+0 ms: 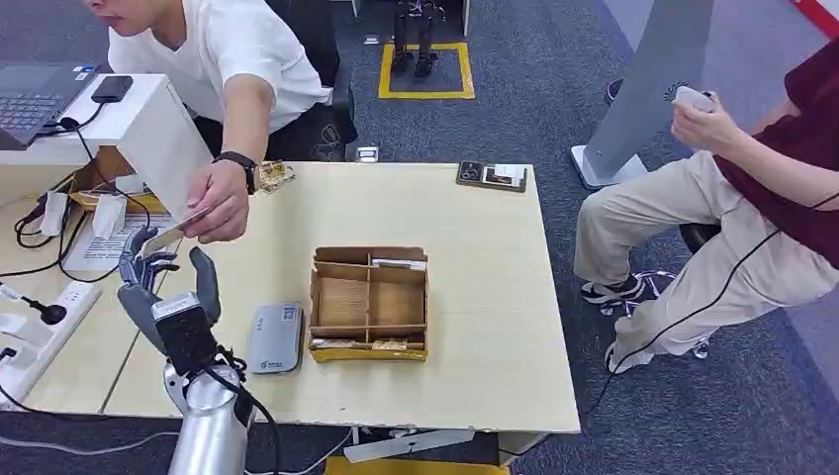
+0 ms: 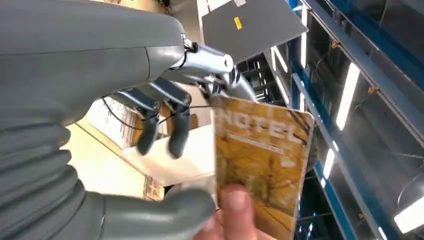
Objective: Pass the card to the sensor for recognition and then transmit it.
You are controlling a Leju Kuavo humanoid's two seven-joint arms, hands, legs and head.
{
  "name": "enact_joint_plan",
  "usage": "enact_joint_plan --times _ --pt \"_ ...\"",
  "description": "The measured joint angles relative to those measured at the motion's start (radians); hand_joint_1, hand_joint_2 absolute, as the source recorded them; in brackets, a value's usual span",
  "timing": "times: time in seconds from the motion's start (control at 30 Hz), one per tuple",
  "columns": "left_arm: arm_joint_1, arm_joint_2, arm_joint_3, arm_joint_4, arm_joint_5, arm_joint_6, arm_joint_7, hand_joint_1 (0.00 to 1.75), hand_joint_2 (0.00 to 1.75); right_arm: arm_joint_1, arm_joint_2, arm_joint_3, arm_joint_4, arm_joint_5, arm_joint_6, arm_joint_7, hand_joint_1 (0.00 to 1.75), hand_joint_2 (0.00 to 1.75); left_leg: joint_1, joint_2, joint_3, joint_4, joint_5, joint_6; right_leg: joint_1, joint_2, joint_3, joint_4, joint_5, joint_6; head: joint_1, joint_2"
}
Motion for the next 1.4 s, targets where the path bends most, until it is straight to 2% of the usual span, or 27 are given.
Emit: enact_joint_plan --times 0.53,0.9,1.1,1.2,1.4 --pt "-0.014 -0.003 0.000 0.061 -0.018 0.000 0.000 0.00 1.75 -0.001 0.000 0.003 0.000 -0.009 0.000 0.000 0.00 1.75 0.000 0.000 0.000 0.000 0.000 0.000 0.000 0.000 0.000 0.000 0.000 0.000 0.000 0.000" --pt "-0.006 -0.001 -0.029 0.060 0.024 0.000 0.009 0.00 1.75 0.002 0.000 0.002 0.001 -0.033 0.000 -0.010 0.00 1.75 0.000 -0.001 -0.002 0.000 0.000 0.000 0.000 -0.001 0.000 0.000 0.000 0.000 0.000 0.000" --pt "0.127 0.043 -0.161 -0.050 0.066 0.000 0.043 0.00 1.75 0.006 0.000 -0.005 0.000 -0.060 0.000 -0.024 0.00 1.75 0.000 0.000 -0.002 0.000 -0.001 0.000 0.000 -0.001 -0.001 0.000 0.000 0.000 0.000 0.000" --pt "0.189 0.082 -0.235 -0.131 0.073 0.000 0.043 0.00 1.75 0.007 0.000 -0.012 0.000 -0.069 0.000 -0.027 0.00 1.75 0.000 0.000 -0.003 0.000 -0.001 0.001 0.000 -0.001 -0.002 0.000 -0.001 0.000 0.000 0.000" --pt "0.277 0.143 -0.334 -0.251 0.035 0.000 0.022 0.00 1.75 0.009 -0.001 -0.023 0.000 -0.083 -0.001 -0.029 0.00 1.75 0.000 0.000 -0.003 0.000 -0.001 0.001 0.000 -0.001 -0.002 0.000 -0.001 0.000 0.000 0.000"
